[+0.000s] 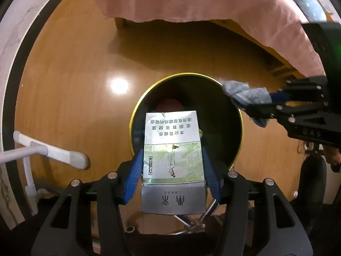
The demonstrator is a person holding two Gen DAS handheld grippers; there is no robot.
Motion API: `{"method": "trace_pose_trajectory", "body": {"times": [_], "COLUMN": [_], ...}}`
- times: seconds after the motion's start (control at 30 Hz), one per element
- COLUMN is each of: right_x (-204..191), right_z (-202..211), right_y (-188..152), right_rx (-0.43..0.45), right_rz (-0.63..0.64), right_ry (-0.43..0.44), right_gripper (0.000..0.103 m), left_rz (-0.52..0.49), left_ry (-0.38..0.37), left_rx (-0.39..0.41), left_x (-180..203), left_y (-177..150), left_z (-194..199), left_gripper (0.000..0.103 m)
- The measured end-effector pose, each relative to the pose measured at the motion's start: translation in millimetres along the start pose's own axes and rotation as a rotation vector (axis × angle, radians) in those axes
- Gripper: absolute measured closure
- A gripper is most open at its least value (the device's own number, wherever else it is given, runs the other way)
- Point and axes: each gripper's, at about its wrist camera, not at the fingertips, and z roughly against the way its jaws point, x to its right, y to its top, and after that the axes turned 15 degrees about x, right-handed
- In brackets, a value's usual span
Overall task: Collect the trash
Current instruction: 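Carry the cigarette pack and grey sock over the bin and open both tools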
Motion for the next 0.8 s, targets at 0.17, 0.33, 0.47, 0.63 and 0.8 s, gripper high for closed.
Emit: {"method": "trace_pose_trajectory", "body": {"times": [0.17,0.33,0.47,0.63,0.8], "right_x": [0,1,1,1,-1], "right_z": [0,0,-1,-1,-2], "right_y": [0,0,1,1,0], "right_rx": [-0.003,-0.003,-0.005,-0.006,-0.005], "right_rz": [0.001,0.001,0.004,0.001,0.01], "right_ry": [0.002,0.002,0.001,0.002,0.009], "right_gripper": [0.085,0.085,0.085,0.085,0.081], "left_rz": [-0.021,-0.008,0.013,0.055,0.064], "left_ry": [-0.022,-0.031,-0.021,-0.014,-0.009], "left_rx": [-0.006,-0.018,0.002,0.017,0.045], "left_x": [8,6,2,-7,-8], "left_y": [3,3,6,7,9], "left_z": [-4,-7,-3,-1,6], "left_gripper": [0.049,0.047,0.024,0.024,0.024]}}
